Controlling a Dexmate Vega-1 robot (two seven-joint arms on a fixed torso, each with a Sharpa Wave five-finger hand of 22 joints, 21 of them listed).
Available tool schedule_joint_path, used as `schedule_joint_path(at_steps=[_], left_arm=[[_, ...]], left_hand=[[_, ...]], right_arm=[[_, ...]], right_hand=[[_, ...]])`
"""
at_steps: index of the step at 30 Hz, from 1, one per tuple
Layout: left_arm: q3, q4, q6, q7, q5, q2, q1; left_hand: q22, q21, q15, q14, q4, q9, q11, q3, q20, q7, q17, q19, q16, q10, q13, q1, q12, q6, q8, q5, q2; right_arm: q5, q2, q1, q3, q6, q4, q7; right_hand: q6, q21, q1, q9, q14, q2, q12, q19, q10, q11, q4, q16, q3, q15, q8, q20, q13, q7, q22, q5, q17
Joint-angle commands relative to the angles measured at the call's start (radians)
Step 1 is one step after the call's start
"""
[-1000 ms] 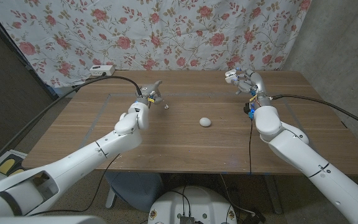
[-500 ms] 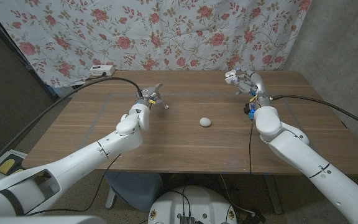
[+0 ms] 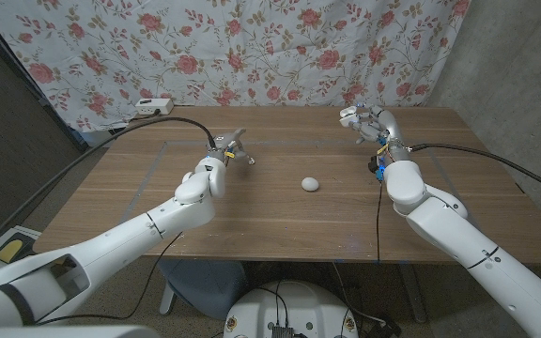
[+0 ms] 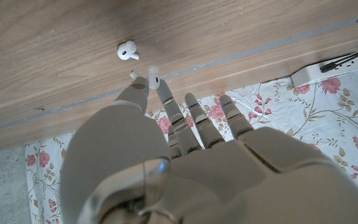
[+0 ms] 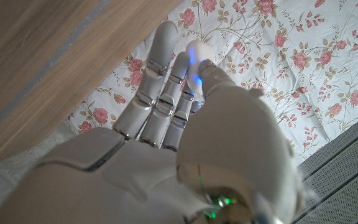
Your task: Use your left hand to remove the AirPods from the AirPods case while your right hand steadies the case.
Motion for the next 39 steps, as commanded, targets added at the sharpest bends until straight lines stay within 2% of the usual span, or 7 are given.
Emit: schedule_joint_path(at_steps=[1,21,26,31,35,37,39], left_arm=[[0.001,0.002,-0.004,-0.01,-0.009,0.008,-0.004],[-0.041,-0.024,-0.05,0.018,-0.044,0.029,0.021],[-0.043,-0.032,-0.041,0.027,-0.038,0.027,0.026],[-0.066,-0.056,-0.076,0.038,-0.055,0.047,0.039],[-0.136,-0.065,-0.174,0.085,-0.143,0.056,0.082],[-0.147,-0.068,-0.185,0.109,-0.149,0.05,0.091],[-0.138,-0.078,-0.172,0.109,-0.127,0.052,0.085]], left_hand=[[0.003,0.002,-0.003,-0.004,-0.001,0.002,0.0,-0.001,0.001,-0.013,-0.01,0.0,-0.007,-0.018,-0.014,-0.017,-0.022,0.005,0.006,0.003,-0.004],[0.003,0.005,0.035,-0.079,-0.01,0.001,0.065,0.001,-0.007,-0.014,-0.068,0.008,-0.042,-0.136,-0.091,-0.066,-0.147,0.02,0.011,0.005,-0.026],[0.003,0.004,0.037,-0.103,-0.01,0.001,0.075,0.005,-0.005,-0.037,-0.099,0.005,-0.047,-0.218,-0.136,-0.093,-0.208,0.163,0.053,0.005,-0.016],[0.003,0.003,0.043,-0.103,-0.006,0.001,0.079,0.005,-0.004,-0.037,-0.102,0.004,-0.045,-0.219,-0.143,-0.102,-0.212,0.177,0.053,0.005,-0.013],[0.003,0.002,0.054,-0.116,0.017,0.002,0.093,0.003,0.0,-0.023,-0.103,0.002,-0.044,-0.237,-0.159,-0.139,-0.224,0.18,0.044,0.004,0.01],[0.004,0.0,0.078,-0.133,0.051,0.002,0.125,-0.005,0.017,0.007,-0.105,-0.006,-0.044,-0.279,-0.181,-0.199,-0.242,0.132,0.012,0.004,0.028],[0.004,0.0,0.085,-0.136,0.062,0.002,0.132,-0.01,0.017,0.006,-0.106,-0.007,-0.043,-0.291,-0.189,-0.224,-0.245,0.107,0.001,0.002,0.027]], right_arm=[[0.003,0.005,-0.001,-0.004,0.001,0.004,-0.002],[-0.008,0.015,0.01,-0.016,-0.014,0.004,-0.013],[-0.01,0.017,0.007,-0.017,-0.014,0.002,-0.017],[-0.013,0.022,0.004,-0.02,-0.017,-0.001,-0.026],[0.001,0.018,-0.004,-0.012,-0.01,-0.011,-0.014],[-0.001,0.015,-0.005,-0.012,-0.017,-0.017,-0.015],[0.003,0.016,-0.008,-0.009,-0.023,-0.021,-0.016]], right_hand=[[0.007,0.008,0.004,0.0,0.035,0.005,0.21,-0.294,0.055,-0.049,0.003,0.003,-0.003,-0.125,0.007,-0.054,0.145,-0.002,0.002,0.006,0.001],[0.007,0.011,0.004,0.0,0.036,0.006,0.209,-0.297,0.057,-0.051,0.004,0.004,-0.004,-0.125,0.007,-0.053,0.143,-0.002,0.002,0.007,0.001],[0.008,0.011,0.003,0.0,0.037,0.006,0.209,-0.298,0.06,-0.05,0.005,0.004,-0.004,-0.125,0.007,-0.053,0.141,-0.002,0.002,0.008,-0.001],[0.009,0.012,0.003,0.0,0.037,0.004,0.209,-0.298,0.06,-0.05,0.004,0.004,-0.005,-0.126,0.007,-0.053,0.14,-0.001,0.002,0.008,-0.001],[0.009,0.013,0.004,0.0,0.038,0.004,0.21,-0.299,0.061,-0.049,0.003,0.004,-0.005,-0.126,0.007,-0.053,0.139,0.0,0.002,0.008,-0.001],[0.008,0.013,0.004,0.0,0.038,0.005,0.21,-0.299,0.061,-0.05,0.004,0.004,-0.005,-0.126,0.007,-0.053,0.141,-0.001,0.002,0.008,-0.002],[0.008,0.013,0.003,0.0,0.038,0.005,0.21,-0.299,0.06,-0.05,0.004,0.004,-0.005,-0.125,0.006,-0.053,0.141,-0.002,0.002,0.008,-0.002]])
